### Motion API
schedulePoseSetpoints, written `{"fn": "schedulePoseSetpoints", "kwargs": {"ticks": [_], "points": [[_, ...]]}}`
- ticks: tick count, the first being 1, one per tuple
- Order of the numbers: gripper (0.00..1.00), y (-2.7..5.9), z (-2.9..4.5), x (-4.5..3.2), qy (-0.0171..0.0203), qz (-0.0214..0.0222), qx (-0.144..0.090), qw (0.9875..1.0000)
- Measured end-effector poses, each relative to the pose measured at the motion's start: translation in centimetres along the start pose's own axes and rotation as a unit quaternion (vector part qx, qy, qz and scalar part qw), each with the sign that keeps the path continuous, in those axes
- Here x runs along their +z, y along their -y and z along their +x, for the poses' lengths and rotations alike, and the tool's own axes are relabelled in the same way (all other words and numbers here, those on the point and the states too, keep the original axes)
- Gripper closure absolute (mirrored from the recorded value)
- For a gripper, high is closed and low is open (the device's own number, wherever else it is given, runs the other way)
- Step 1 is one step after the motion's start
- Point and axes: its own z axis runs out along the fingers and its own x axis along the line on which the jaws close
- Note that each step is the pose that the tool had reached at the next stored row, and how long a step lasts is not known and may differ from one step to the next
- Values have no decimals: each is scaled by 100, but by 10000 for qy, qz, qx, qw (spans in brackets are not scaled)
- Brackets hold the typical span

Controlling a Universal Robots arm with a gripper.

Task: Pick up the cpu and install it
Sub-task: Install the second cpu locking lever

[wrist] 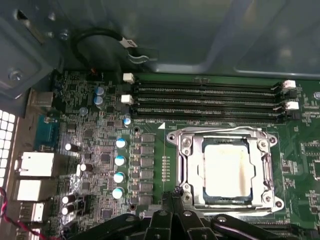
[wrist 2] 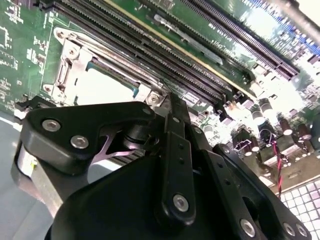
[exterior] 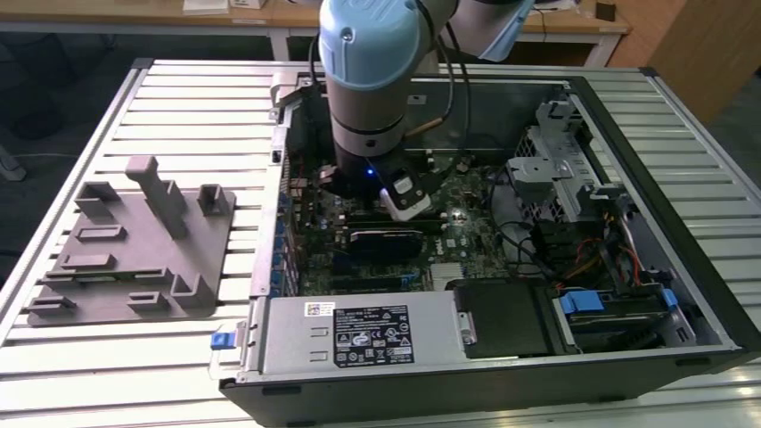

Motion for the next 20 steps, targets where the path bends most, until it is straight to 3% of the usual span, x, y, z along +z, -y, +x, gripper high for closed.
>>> {"fn": "schedulePoseSetpoints", "kwargs": {"ticks": [6,13,20], "points": [[89,2,32,17,40,59,-12,10000],[89,2,48,31,83,60,-22,9999],[89,0,48,42,87,67,-24,9999]]}}
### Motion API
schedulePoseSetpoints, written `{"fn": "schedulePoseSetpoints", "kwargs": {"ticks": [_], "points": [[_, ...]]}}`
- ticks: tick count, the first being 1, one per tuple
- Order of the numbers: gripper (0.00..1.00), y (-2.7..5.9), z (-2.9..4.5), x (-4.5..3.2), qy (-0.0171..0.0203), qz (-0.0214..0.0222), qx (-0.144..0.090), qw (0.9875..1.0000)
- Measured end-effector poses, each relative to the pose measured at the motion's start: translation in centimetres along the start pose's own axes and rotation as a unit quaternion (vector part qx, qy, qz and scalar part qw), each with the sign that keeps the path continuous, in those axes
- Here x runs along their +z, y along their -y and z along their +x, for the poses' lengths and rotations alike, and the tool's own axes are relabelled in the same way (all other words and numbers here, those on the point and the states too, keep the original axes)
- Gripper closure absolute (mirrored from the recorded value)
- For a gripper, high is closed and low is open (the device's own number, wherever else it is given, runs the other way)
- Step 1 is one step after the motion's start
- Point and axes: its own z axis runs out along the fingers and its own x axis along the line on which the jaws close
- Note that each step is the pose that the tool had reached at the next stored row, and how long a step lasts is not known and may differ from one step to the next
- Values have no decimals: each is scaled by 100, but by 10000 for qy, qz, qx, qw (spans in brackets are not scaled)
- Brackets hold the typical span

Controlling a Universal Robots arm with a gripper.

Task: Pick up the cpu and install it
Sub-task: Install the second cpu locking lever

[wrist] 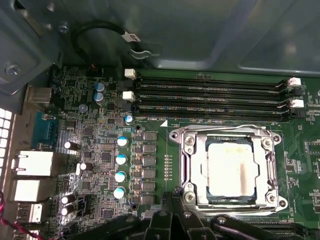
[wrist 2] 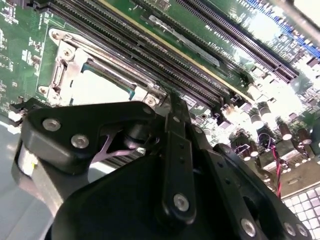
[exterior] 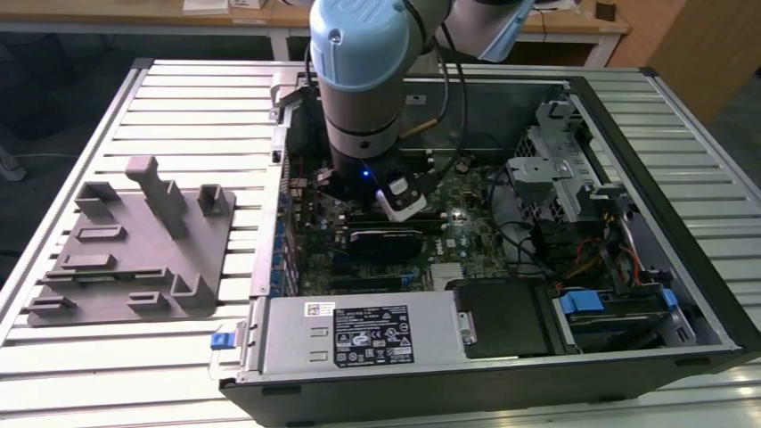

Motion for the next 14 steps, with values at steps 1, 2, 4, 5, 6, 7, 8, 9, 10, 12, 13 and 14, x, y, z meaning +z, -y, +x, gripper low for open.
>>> {"fn": "schedulePoseSetpoints", "kwargs": {"ticks": [1,2,4,5,6,7,8,9,10,12,13,14], "points": [[89,1,0,6,2,0,0,10000],[89,2,1,11,2,4,0,10000],[89,3,2,12,3,5,0,10000],[89,3,1,13,4,5,-1,10000],[89,2,1,12,5,3,-1,10000],[89,-1,0,4,7,0,-1,10000],[89,-4,-1,-10,7,0,-1,10000],[89,-9,-3,-28,8,-2,-1,10000],[89,-14,-3,-55,5,2,-1,10000],[89,-26,-6,-101,5,3,-1,10000],[89,-32,-7,-124,5,5,-1,10000],[89,-37,-8,-144,5,9,-1,10000]]}}
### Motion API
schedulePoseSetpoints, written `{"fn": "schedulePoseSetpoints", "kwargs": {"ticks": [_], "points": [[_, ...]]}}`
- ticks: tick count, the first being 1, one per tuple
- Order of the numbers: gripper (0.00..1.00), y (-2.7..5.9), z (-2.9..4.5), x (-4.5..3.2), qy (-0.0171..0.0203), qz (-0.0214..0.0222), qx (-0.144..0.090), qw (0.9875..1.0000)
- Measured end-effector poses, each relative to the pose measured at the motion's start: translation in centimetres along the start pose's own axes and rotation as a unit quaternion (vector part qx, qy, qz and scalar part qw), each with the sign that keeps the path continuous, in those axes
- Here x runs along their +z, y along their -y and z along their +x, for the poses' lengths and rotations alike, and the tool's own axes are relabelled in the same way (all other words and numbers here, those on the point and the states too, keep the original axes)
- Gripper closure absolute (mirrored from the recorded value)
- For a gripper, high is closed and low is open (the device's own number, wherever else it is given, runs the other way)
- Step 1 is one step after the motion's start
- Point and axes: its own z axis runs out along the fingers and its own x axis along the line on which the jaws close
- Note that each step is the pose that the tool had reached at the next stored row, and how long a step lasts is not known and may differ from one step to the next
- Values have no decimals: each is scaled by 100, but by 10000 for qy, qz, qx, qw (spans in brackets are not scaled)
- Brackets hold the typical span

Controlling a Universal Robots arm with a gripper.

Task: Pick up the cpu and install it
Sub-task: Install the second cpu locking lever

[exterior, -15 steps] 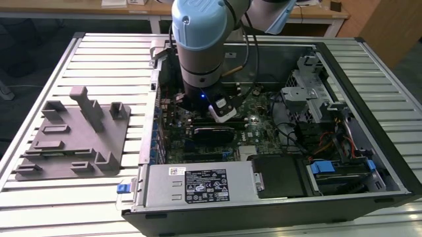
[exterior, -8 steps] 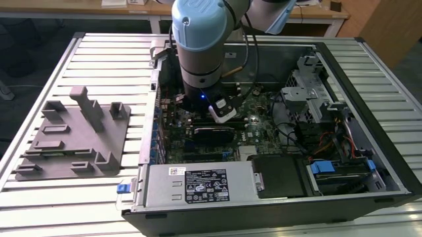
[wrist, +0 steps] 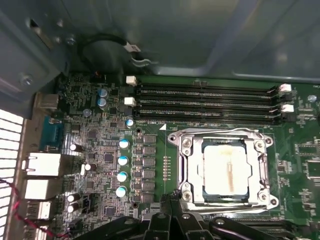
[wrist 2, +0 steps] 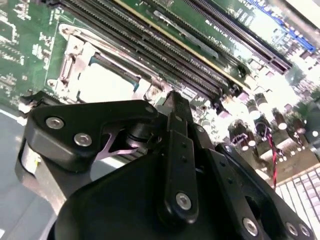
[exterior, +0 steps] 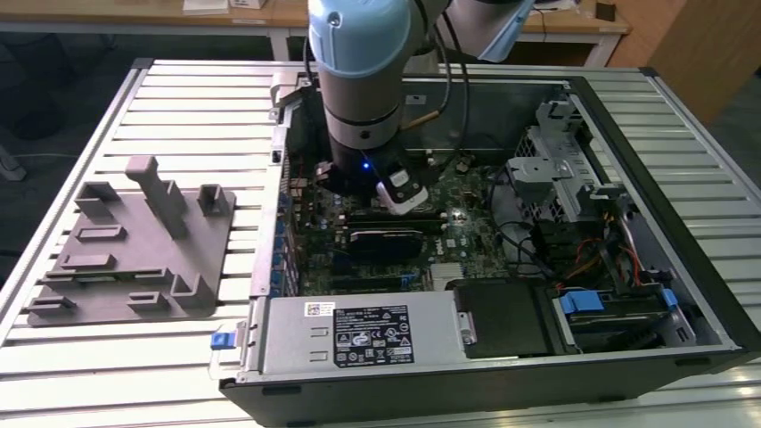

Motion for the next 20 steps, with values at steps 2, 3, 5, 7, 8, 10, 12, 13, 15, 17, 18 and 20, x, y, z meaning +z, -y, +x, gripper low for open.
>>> {"fn": "schedulePoseSetpoints", "kwargs": {"ticks": [2,3,5,7,8,10,12,13,15,17,18,20], "points": [[89,-12,-2,-27,0,20,0,10000],[89,-18,-3,-35,0,47,-2,10000],[89,-32,-7,-40,-2,102,-3,9999],[89,-41,-26,-37,-2,137,-2,9999],[89,-46,-45,-35,-2,150,0,9999],[89,-52,-91,-31,-4,169,2,9999],[89,-57,-141,-27,-5,192,3,9998],[89,-58,-166,-25,-6,204,3,9998],[89,-65,-214,-20,-8,232,2,9997],[89,-75,-257,-16,-11,259,1,9997],[89,-83,-275,-13,-12,271,0,9996],[89,-109,-304,-5,-14,303,-1,9995]]}}
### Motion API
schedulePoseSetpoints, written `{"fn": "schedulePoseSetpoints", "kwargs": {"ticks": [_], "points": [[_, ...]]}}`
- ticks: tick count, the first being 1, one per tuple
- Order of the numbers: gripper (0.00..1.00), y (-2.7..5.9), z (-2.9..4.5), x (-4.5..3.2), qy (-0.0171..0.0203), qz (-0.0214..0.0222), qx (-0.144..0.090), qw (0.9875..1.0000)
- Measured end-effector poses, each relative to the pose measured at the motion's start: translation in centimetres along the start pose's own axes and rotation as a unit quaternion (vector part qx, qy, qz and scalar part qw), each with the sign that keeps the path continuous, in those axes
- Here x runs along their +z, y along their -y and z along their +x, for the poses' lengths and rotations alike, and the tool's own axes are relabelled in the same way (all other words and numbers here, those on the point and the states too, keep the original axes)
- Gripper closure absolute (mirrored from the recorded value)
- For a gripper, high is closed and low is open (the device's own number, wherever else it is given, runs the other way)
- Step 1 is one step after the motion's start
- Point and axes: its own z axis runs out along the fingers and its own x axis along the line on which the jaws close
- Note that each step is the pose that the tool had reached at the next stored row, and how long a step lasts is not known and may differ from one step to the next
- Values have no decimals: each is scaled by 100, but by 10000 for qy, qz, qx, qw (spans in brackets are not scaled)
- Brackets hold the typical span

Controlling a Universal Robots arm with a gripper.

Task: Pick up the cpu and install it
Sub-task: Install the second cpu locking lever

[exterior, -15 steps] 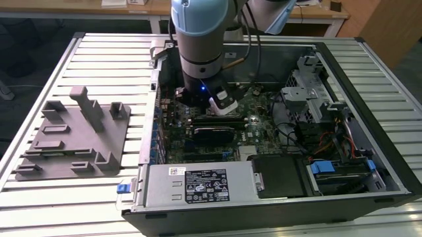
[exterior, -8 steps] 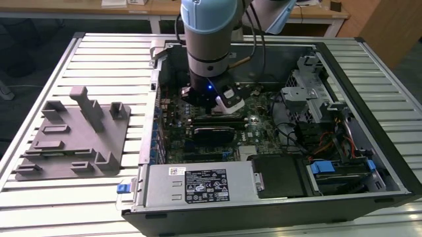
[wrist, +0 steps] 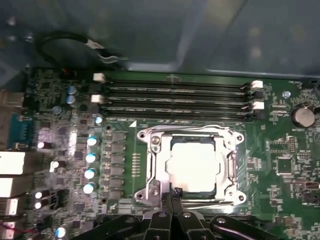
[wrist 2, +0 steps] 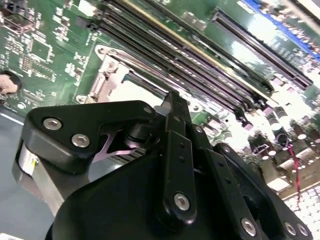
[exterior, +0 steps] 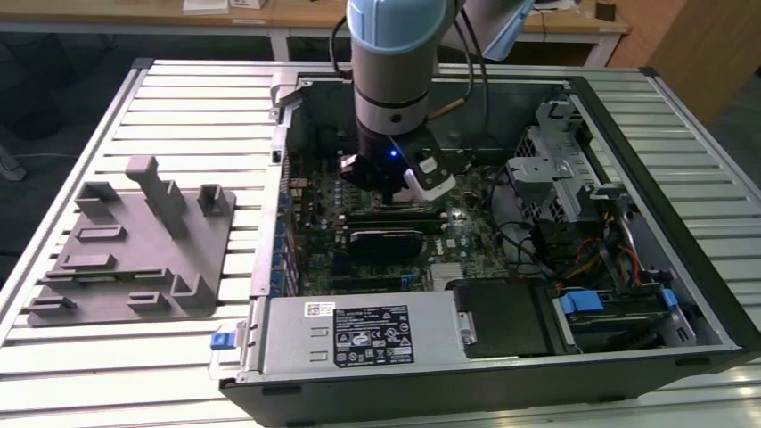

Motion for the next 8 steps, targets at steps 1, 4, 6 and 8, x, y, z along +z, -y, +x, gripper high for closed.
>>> {"fn": "schedulePoseSetpoints", "kwargs": {"ticks": [1,4,6,8], "points": [[89,-17,-12,3,-1,17,0,10000],[89,-70,-53,15,-4,62,-3,10000],[89,-99,-86,21,-6,77,-3,10000],[89,-116,-130,26,-8,85,-3,10000]]}}
